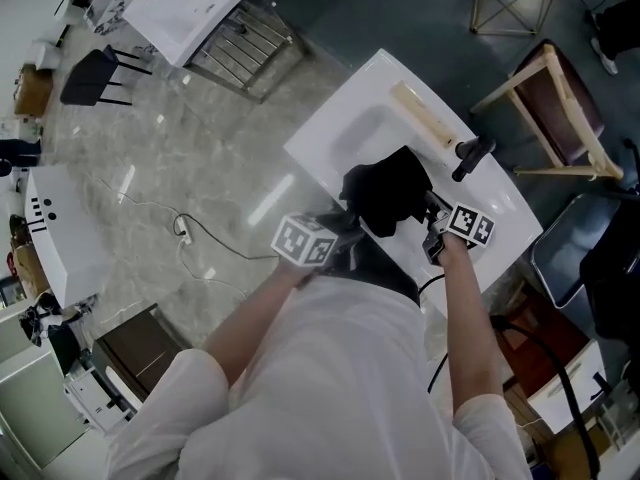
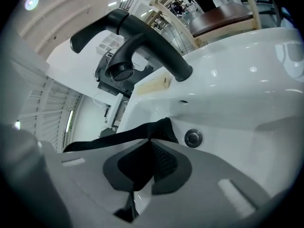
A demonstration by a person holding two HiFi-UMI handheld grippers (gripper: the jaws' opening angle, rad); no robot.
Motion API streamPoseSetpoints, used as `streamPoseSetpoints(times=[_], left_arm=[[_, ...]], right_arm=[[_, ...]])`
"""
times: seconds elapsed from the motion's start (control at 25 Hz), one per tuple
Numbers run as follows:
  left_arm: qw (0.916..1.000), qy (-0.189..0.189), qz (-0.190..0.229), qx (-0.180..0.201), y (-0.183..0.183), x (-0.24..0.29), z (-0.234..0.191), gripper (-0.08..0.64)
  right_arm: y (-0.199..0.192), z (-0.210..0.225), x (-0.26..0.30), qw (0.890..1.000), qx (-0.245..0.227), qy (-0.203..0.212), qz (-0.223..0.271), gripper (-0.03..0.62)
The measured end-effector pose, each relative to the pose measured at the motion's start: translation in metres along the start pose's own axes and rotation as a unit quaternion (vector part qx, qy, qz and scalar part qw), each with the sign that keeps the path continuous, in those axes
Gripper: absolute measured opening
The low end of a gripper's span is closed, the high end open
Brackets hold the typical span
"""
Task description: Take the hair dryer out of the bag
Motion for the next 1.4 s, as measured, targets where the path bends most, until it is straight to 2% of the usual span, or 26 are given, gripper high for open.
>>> streamPoseSetpoints(times=[0.32,0.6,0.68,0.76,1.0,1.16,1.32,1.4], left_arm=[[0.9984,-0.018,0.053,-0.007,0.001,-0.049,0.009,0.227],[0.9947,-0.045,0.092,0.007,0.013,-0.084,0.002,0.227],[0.9936,-0.055,0.097,0.017,0.018,-0.092,0.000,0.227],[0.9922,-0.067,0.102,0.023,0.021,-0.099,-0.002,0.226],[0.9872,-0.104,0.118,0.028,0.030,-0.113,-0.001,0.226],[0.9840,-0.123,0.125,0.032,0.036,-0.120,-0.002,0.226],[0.9807,-0.143,0.126,0.041,0.042,-0.125,-0.002,0.226],[0.9794,-0.153,0.124,0.045,0.045,-0.126,-0.004,0.227]], right_arm=[[-0.018,-0.009,-0.001,0.998,-0.031,-0.043,-0.017,0.011],[-0.035,-0.029,-0.004,0.993,-0.065,-0.081,-0.054,0.012],[-0.041,-0.035,-0.007,0.990,-0.075,-0.097,-0.062,0.032],[-0.048,-0.044,-0.012,0.990,-0.074,-0.104,-0.061,0.083],[-0.049,-0.068,-0.048,0.989,-0.071,-0.130,0.007,0.169],[-0.048,-0.081,-0.073,0.986,-0.071,-0.144,0.040,0.166],[-0.052,-0.106,-0.098,0.985,-0.065,-0.133,0.085,0.149],[-0.058,-0.118,-0.108,0.985,-0.058,-0.126,0.106,0.119]])
Point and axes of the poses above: the fingertips, and each gripper's own axes: x forward along the fingers, z to its right, y out of its top, the point moved 8 cm from there along -x, backward along the fingers, and after that the axes turned 9 degrees about z, right-handed, at the moved point
